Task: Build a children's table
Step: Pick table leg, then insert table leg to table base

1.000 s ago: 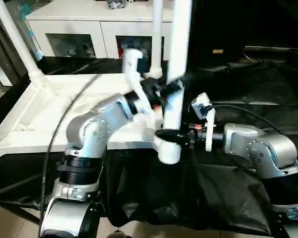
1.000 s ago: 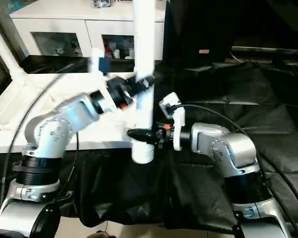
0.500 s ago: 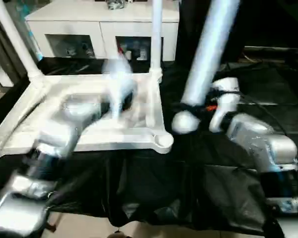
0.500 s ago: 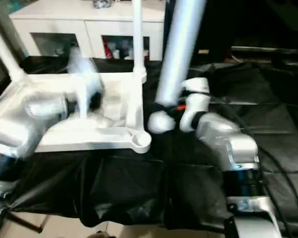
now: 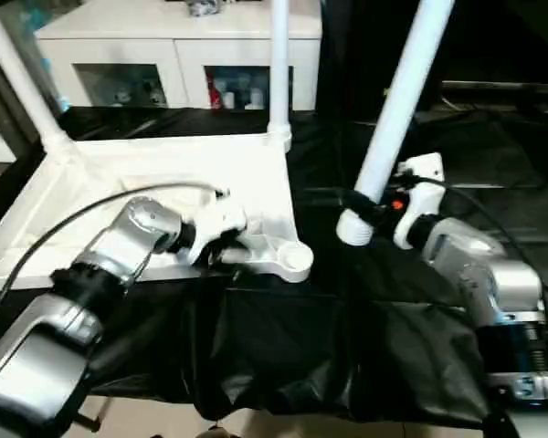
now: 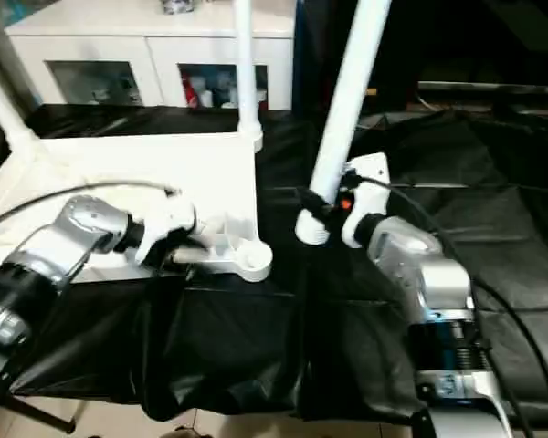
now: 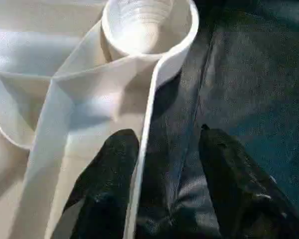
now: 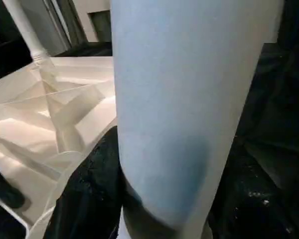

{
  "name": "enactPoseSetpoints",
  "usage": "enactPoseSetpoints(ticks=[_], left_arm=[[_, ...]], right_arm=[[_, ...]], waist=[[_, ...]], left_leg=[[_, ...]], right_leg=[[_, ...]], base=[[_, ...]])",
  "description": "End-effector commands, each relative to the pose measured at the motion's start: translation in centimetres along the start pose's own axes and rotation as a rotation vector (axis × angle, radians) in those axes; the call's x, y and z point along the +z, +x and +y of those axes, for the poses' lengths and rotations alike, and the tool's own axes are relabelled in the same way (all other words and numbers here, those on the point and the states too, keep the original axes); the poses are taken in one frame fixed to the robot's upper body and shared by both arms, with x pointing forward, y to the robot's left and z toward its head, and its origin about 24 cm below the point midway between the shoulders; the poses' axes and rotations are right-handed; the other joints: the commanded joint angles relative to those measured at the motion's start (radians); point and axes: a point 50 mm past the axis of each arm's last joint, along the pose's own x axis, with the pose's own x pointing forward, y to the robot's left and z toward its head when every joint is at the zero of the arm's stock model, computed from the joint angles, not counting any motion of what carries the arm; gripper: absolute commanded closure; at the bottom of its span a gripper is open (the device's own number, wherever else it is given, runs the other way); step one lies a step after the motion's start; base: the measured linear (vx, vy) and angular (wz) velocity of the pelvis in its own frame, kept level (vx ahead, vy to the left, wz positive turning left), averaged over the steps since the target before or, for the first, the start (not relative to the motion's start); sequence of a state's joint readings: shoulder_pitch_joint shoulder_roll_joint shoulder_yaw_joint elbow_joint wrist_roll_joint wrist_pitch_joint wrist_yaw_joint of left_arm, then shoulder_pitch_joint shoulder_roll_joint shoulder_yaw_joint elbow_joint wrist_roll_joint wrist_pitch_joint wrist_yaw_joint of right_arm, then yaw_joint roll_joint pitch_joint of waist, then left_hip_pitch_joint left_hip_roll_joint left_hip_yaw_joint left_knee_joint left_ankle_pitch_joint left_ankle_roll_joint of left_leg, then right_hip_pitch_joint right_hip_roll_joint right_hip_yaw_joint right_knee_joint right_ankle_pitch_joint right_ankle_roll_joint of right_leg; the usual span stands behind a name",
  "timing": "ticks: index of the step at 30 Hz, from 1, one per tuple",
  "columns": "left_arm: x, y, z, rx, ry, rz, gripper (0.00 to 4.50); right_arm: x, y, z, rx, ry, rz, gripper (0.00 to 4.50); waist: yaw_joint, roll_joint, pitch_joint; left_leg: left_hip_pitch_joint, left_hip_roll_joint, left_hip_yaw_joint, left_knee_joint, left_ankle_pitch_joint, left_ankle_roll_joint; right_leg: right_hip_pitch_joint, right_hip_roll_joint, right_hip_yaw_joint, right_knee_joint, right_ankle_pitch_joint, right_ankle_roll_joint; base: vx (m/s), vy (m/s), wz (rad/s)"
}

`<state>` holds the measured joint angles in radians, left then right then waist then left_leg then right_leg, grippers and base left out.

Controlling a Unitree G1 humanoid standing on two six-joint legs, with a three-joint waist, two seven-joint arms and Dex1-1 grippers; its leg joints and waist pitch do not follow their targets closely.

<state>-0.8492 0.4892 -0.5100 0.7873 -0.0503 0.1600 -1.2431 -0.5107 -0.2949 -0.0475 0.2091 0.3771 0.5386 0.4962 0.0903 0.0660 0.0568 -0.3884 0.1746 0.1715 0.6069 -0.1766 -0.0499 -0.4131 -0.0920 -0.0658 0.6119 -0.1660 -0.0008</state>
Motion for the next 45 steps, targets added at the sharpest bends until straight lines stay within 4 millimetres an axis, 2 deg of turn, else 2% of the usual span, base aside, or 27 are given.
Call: enactPoseSetpoints(ticks=[1, 2, 4, 5, 8, 9, 10, 12, 14, 15, 17, 18, 23, 29, 30, 32, 33, 35, 36, 38, 39, 40, 41, 42, 43, 44, 45], left_arm=[[0.6, -0.4, 0.7, 0.005, 0.029, 0.016, 2.57], [0.6, -0.4, 1.0, -0.009, 0.033, 0.025, 2.83], [0.7, -0.5, 1.2, -0.023, 0.027, 0.028, 2.91], [0.8, -0.5, 1.2, -0.037, 0.018, 0.023, 2.99], [0.9, -0.5, 1.4, -0.039, 0.006, 0.015, 3.22], [0.9, -0.5, 1.4, -0.043, 0.007, 0.018, 3.34], [0.7, -0.4, 1.4, -0.052, 0.008, 0.037, 3.4], [0.4, -0.2, 1.4, -0.041, 0.021, 0.065, 3.45], [0.3, -0.1, 1.5, -0.038, 0.026, 0.074, 3.78], [0.3, -0.1, 1.5, -0.033, 0.027, 0.077, 3.78], [0.2, -0.1, 1.6, -0.03, 0.025, 0.076, 3.88], [0.2, -0.1, 1.6, -0.03, 0.025, 0.075, 3.88], [-0.3, 0.0, 1.6, -0.022, 0.039, 0.107, 4.32], [-0.7, 0.0, 1.7, 0.017, 0.037, 0.096, 4.5], [-0.8, 0.1, 1.6, 0.034, 0.032, 0.088, 4.5], [-0.9, 0.4, 1.4, 0.036, 0.034, 0.063, 4.5], [-1.0, 1.0, 0.8, -0.002, 0.013, -0.004, 4.5], [-1.0, 1.5, 0.0, -0.052, -0.005, -0.047, 4.5], [-1.1, 1.9, -0.6, -0.066, -0.014, -0.066, 4.5], [-1.2, 2.2, -1.3, -0.067, -0.022, -0.086, 4.5], [-1.0, 2.8, -2.6, -0.055, -0.027, -0.119, 4.5], [-1.0, 2.8, -2.6, -0.055, -0.027, -0.119, 4.5], [-0.8, 3.0, -3.3, -0.061, -0.023, -0.134, 4.5], [-0.7, 3.1, -3.8, -0.067, -0.02, -0.141, 4.5], [-0.6, 3.3, -4.5, -0.075, -0.014, -0.146, 4.5], [-0.6, 3.4, -5.0, -0.079, -0.012, -0.147, 4.5], [-0.6, 3.6, -5.7, -0.076, -0.009, -0.138, 4.5]], right_arm=[[0.2, -0.2, 0.2, -0.005, -0.027, -0.01, 2.62], [0.0, -0.4, 0.3, -0.003, -0.038, -0.006, 2.62], [0.0, -0.7, 0.3, -0.002, -0.043, -0.004, 2.62], [-0.1, -0.9, 0.3, -0.008, -0.046, -0.003, 2.62], [-0.1, -1.4, 0.0, -0.019, -0.047, 0.003, 2.62], [-0.2, -1.6, 0.0, -0.021, -0.049, 0.005, 2.62], [-0.2, -1.8, -0.1, -0.025, -0.055, 0.013, 2.62], [-0.2, -2.1, -0.3, -0.029, -0.06, 0.017, 2.62], [-0.2, -2.1, -0.3, -0.03, -0.06, 0.017, 2.62], [-0.2, -2.2, -0.3, -0.032, -0.061, 0.017, 2.62], [-0.2, -2.3, -0.3, -0.033, -0.061, 0.016, 2.62], [-0.2, -2.3, -0.3, -0.033, -0.061, 0.016, 2.62], [-0.1, -2.0, 0.2, -0.016, -0.071, 0.02, 2.62], [0.5, -1.9, 0.8, 0.022, -0.078, 0.003, 2.62], [0.8, -2.0, 1.0, 0.044, -0.072, -0.003, 2.62], [1.1, -2.0, 1.6, 0.091, -0.049, -0.015, 2.62], [1.4, -2.2, 2.4, 0.176, -0.024, -0.028, 2.62], [1.5, -2.4, 3.0, 0.244, -0.039, -0.019, 2.62], [1.4, -2.6, 3.5, 0.296, -0.056, -0.002, 2.62], [1.2, -2.7, 3.9, 0.345, -0.07, 0.017, 2.62], [1.0, -2.8, 4.3, 0.388, -0.083, 0.038, 2.62], [1.0, -2.8, 4.3, 0.388, -0.083, 0.038, 2.62], [0.9, -2.8, 4.4, 0.394, -0.09, 0.046, 2.62], [0.9, -2.8, 4.4, 0.396, -0.094, 0.051, 2.62], [0.9, -2.7, 4.5, 0.4, -0.099, 0.058, 2.62], [0.9, -2.7, 4.5, 0.405, -0.102, 0.065, 2.62], [0.7, -2.7, 4.6, 0.411, -0.112, 0.08, 2.62]], waist=[[0.0, 0.007, -0.081], [0.003, 0.008, -0.082], [0.008, 0.006, -0.083], [0.005, 0.014, -0.082], [0.003, 0.02, -0.084], [0.002, 0.021, -0.083], [-0.001, 0.028, -0.081], [-0.002, 0.026, -0.082], [-0.004, 0.025, -0.081], [-0.006, 0.026, -0.082], [-0.004, 0.027, -0.083], [-0.003, 0.024, -0.084], [-0.003, 0.027, -0.084], [-0.003, 0.027, -0.082], [-0.001, 0.03, -0.08], [0.001, 0.028, -0.08], [0.003, 0.02, -0.081], [0.007, 0.019, -0.082], [0.007, 0.009, -0.083], [0.012, 0.018, -0.085], [0.011, 0.007, -0.083], [0.011, 0.013, -0.084], [0.009, 0.014, -0.077], [0.006, 0.003, -0.076], [0.006, 0.008, -0.073], [0.003, 0.001, -0.071], [0.004, 0.003, -0.07]], left_leg=[[0.019, 0.032, -0.012, -0.072, -0.221, -0.027], [0.021, 0.028, -0.009, -0.069, -0.219, -0.02], [0.018, 0.031, -0.012, -0.069, -0.202, -0.018], [0.017, 0.031, -0.013, -0.069, -0.202, -0.015], [0.016, 0.031, -0.012, -0.066, -0.189, -0.001], [0.015, 0.03, -0.011, -0.064, -0.184, 0.011], [0.015, 0.03, -0.011, -0.065, -0.191, 0.011], [0.016, 0.031, -0.013, -0.066, -0.201, 0.007], [0.015, 0.031, -0.014, -0.067, -0.203, 0.008], [0.017, 0.03, -0.013, -0.066, -0.204, 0.011], [0.016, 0.031, -0.013, -0.066, -0.197, 0.014], [0.016, 0.031, -0.013, -0.066, -0.186, 0.018], [0.016, 0.033, -0.014, -0.066, -0.189, 0.023], [0.018, 0.034, -0.014, -0.068, -0.212, 0.016], [0.017, 0.035, -0.015, -0.071, -0.223, 0.016], [0.017, 0.035, -0.016, -0.071, -0.227, 0.017], [0.015, 0.037, -0.016, -0.07, -0.211, 0.029], [0.013, 0.042, -0.016, -0.07, -0.186, 0.044], [0.014, 0.045, -0.012, -0.07, -0.174, 0.051], [0.015, 0.051, -0.016, -0.07, -0.166, 0.051], [0.016, 0.054, -0.014, -0.072, -0.174, 0.055], [0.017, 0.059, -0.017, -0.073, -0.174, 0.051], [0.016, 0.051, -0.012, -0.074, -0.195, 0.05], [0.016, 0.051, -0.011, -0.077, -0.211, 0.043], [0.02, 0.05, -0.013, -0.079, -0.237, 0.03], [0.02, 0.051, -0.013, -0.082, -0.257, 0.02], [0.02, 0.049, -0.014, -0.082, -0.26, 0.018]], right_leg=[[0.062, -0.051, 0.037, -0.065, -0.131, -0.242], [0.064, -0.049, 0.036, -0.069, -0.135, -0.242], [0.07, -0.053, 0.038, -0.064, -0.12, -0.247], [0.072, -0.052, 0.036, -0.064, -0.102, -0.251], [0.075, -0.055, 0.036, -0.062, -0.105, -0.265], [0.075, -0.055, 0.036, -0.067, -0.136, -0.259], [0.074, -0.054, 0.035, -0.072, -0.161, -0.253], [0.076, -0.054, 0.035, -0.072, -0.179, -0.248], [0.076, -0.054, 0.034, -0.073, -0.194, -0.241], [0.074, -0.052, 0.034, -0.077, -0.208, -0.237], [0.075, -0.053, 0.035, -0.075, -0.201, -0.238], [0.074, -0.052, 0.034, -0.074, -0.19, -0.238], [0.072, -0.054, 0.034, -0.072, -0.165, -0.253], [0.072, -0.056, 0.035, -0.076, -0.207, -0.244], [0.072, -0.055, 0.034, -0.079, -0.214, -0.24], [0.073, -0.056, 0.034, -0.075, -0.213, -0.242], [0.075, -0.059, 0.035, -0.074, -0.211, -0.243], [0.072, -0.061, 0.035, -0.068, -0.196, -0.253], [0.068, -0.059, 0.036, -0.068, -0.185, -0.257], [0.068, -0.064, 0.038, -0.059, -0.17, -0.264], [0.064, -0.064, 0.038, -0.061, -0.188, -0.258], [0.063, -0.067, 0.039, -0.056, -0.186, -0.258], [0.055, -0.06, 0.039, -0.068, -0.231, -0.242], [0.057, -0.06, 0.039, -0.071, -0.259, -0.235], [0.053, -0.06, 0.04, -0.077, -0.322, -0.216], [0.052, -0.061, 0.041, -0.081, -0.364, -0.198], [0.051, -0.061, 0.041, -0.083, -0.385, -0.188]], base=[[0.0, 0.0, 0.0], [0.0, 0.0, 0.0], [0.0, 0.0, 0.0], [0.0, 0.0, 0.0], [0.0, 0.0, 0.0], [0.0, 0.0, 0.0], [0.0, 0.0, 0.0], [0.0, 0.0, 0.0], [0.0, 0.0, 0.0], [0.0, 0.0, 0.0], [0.0, 0.0, 0.0], [0.0, 0.0, 0.0], [0.0, 0.0, 0.0], [0.0, 0.0, 0.0], [0.0, 0.0, 0.0], [0.0, 0.0, 0.0], [0.0, 0.0, 0.0], [0.0, 0.0, 0.0], [0.0, 0.0, 0.0], [0.0, 0.0, 0.0], [0.0, 0.0, 0.0], [0.0, 0.0, 0.0], [0.0, 0.0, 0.0], [0.0, 0.0, 0.0], [0.0, 0.0, 0.0], [0.0, 0.0, 0.0], [0.0, 0.0, 0.0]])
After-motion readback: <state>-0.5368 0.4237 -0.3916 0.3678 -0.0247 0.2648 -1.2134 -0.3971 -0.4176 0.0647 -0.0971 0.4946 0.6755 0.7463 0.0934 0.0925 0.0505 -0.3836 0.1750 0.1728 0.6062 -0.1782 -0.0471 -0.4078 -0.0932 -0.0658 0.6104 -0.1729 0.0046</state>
